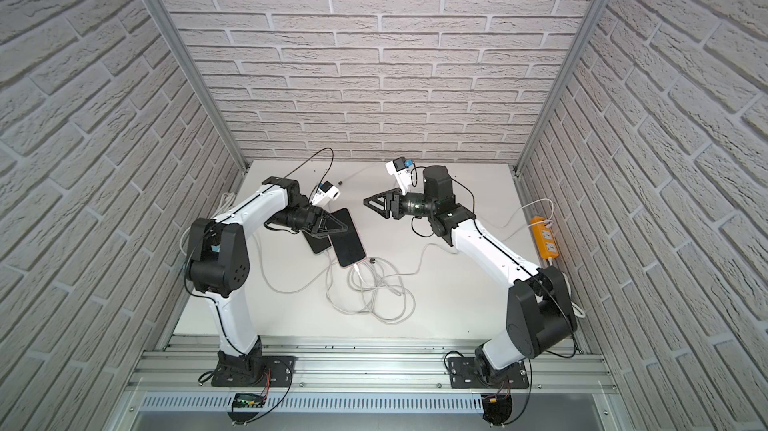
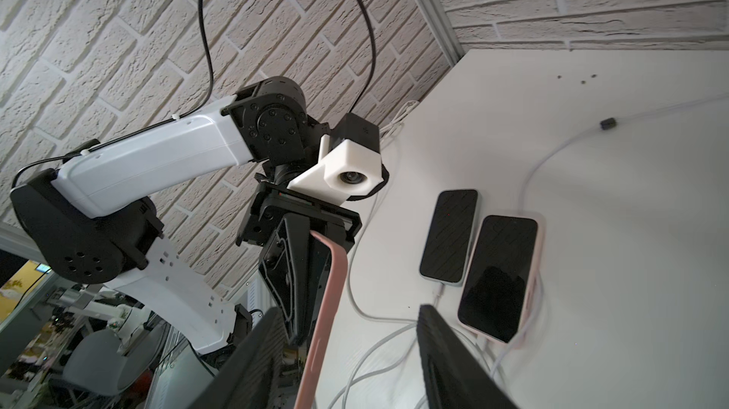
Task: Plug the charging cable into the phone
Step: Insert the charging cable into the phone.
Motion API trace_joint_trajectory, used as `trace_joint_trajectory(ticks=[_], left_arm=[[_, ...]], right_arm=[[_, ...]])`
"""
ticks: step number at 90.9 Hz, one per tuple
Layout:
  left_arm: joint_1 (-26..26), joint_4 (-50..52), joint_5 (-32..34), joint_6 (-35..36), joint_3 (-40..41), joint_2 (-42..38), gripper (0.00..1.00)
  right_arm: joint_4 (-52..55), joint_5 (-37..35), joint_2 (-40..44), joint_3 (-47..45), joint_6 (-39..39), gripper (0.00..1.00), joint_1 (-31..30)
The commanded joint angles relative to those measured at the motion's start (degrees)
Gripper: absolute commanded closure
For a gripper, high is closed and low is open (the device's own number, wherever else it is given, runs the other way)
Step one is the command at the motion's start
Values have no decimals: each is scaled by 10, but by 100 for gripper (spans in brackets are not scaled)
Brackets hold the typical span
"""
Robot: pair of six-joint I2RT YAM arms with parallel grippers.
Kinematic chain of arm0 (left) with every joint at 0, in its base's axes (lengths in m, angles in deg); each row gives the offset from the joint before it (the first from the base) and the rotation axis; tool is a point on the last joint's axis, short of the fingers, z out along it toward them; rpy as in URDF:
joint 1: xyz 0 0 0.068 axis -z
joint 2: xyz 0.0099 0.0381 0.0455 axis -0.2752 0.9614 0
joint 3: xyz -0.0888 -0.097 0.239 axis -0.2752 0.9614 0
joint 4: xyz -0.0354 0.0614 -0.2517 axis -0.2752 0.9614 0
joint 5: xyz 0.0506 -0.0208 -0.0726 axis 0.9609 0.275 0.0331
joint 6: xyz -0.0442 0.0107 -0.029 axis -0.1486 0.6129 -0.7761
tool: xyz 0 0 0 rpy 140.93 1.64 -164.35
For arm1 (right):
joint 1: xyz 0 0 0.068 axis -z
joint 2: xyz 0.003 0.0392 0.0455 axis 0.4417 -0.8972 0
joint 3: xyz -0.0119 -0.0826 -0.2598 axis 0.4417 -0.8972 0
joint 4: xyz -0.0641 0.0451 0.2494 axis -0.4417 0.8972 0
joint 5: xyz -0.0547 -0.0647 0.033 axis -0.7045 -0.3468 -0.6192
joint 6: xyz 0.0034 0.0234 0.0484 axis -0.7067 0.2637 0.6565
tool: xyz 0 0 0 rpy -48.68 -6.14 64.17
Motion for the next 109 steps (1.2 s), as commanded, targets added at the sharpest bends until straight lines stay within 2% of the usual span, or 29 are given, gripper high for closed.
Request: trace_joint_trajectory(ticks=[1,9,16,22,39,54,73,90,109], left_arm=[[-18,111,-94,7,-2,4,100],[-29,110,-95,6,-6,8,100],[-35,110,-94,6,-10,12,100],[-37,110,-95,7,-13,17,100],[-38,110,-95,7,-13,18,100],[-39,110,-95,6,-12,15,100],[-42,110,-95,6,-8,12,100],[-43,110,-95,6,-9,13,100],[-44,110,-95,8,-7,15,100]], right_arm=[[96,-26,64,-15,-37,42,2],[172,-61,113,-38,-56,41,-3],[262,-117,163,-45,-104,41,-26],[323,-172,200,-52,-145,40,-62],[409,-285,250,-66,-191,39,-169],[411,-389,214,-49,-197,42,-276],[405,-501,122,2,-199,43,-364],[375,-545,85,12,-191,43,-387],[362,-571,54,24,-194,54,-392]])
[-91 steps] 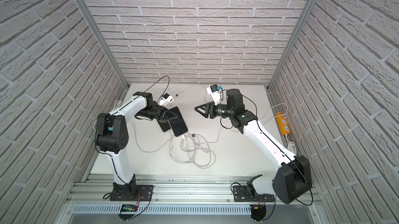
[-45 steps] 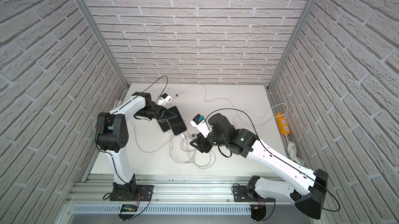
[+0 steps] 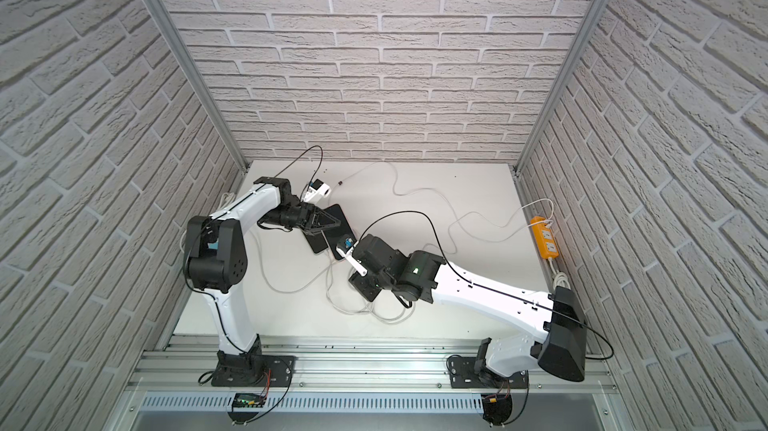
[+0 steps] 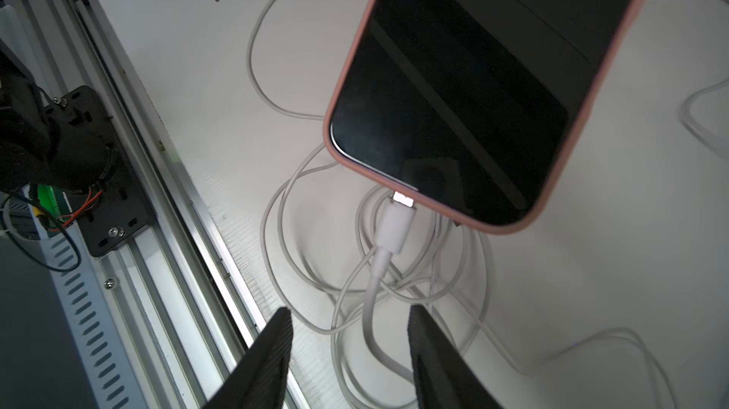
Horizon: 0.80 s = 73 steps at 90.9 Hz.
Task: Plug the charging cable into the phone
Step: Insert the charging cable into the phone.
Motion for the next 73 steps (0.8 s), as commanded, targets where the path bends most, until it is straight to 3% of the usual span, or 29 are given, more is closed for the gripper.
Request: trace_joint_trajectory(ticks=[1,34,73], left_arm=[[-5,108,-95,7,-6,-2,100],[-6,108,-95,8,-2,-6,100],[-6,108,-95,11,2,-6,100]], right_arm=[[-28,-31,-11,18,-3,55,-5],[-33,-30,-42,43,-4,76,-6],[-38,-44,-53,52,10,88,-6]])
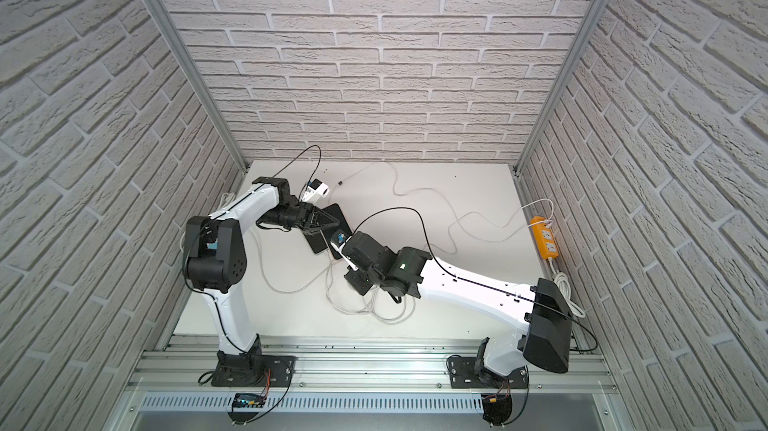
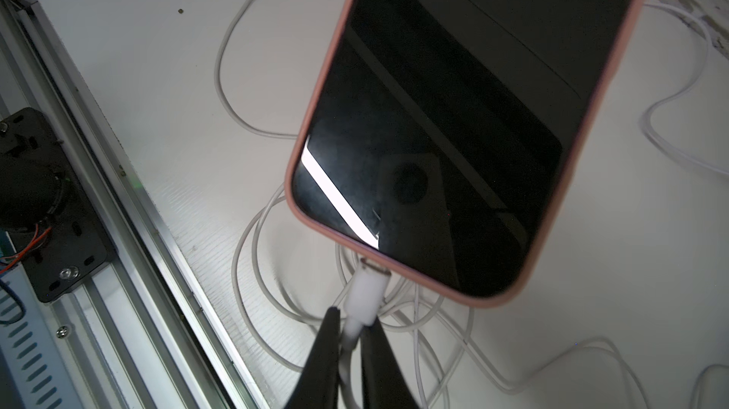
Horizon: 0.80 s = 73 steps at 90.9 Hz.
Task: Plug the charging cable into the phone
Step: Insert the charging cable into the phone.
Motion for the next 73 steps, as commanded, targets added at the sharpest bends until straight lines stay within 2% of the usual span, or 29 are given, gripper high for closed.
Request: trace_joint_trajectory(ticks=[1,35,73], left_arm=[[-3,104,-95,10,3,-6,100],[-2,103,-95,12,10,-8,100],[-4,103,-95,12,8,-4,100]], right_arm=[[-27,-8,-6,21,6,89,-5],[-48,2,-25,44,11,93,-5],[-80,-1,-31,51,57,95,-6]])
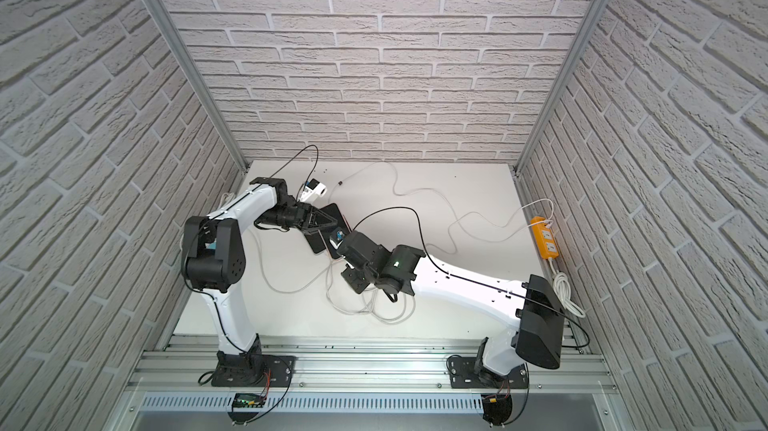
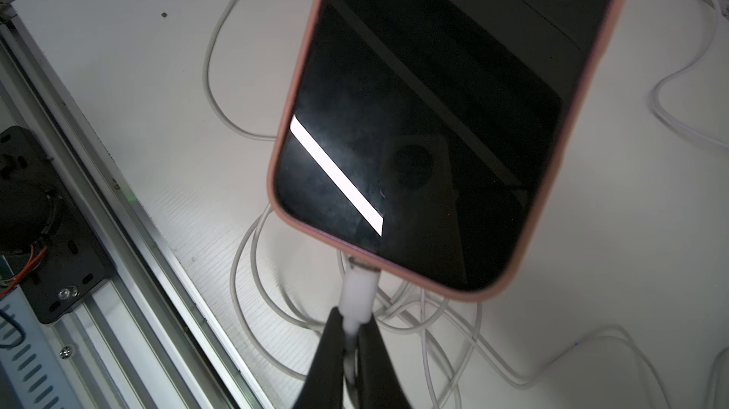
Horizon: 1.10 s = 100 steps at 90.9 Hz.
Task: Plug the charging cable into the phone
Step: Insert the charging cable into the phone.
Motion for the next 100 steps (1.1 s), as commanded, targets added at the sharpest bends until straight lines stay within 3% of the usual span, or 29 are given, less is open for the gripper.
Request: trace_joint_trajectory(ticks=[1,100], left_arm=[[5,107,-99,5,4,-4,100],[3,107,-98,17,15,-3,100]], right_arm=[[-91,5,-4,29,20,95,-5],[-58,-4,-49,97,48,96,-8]])
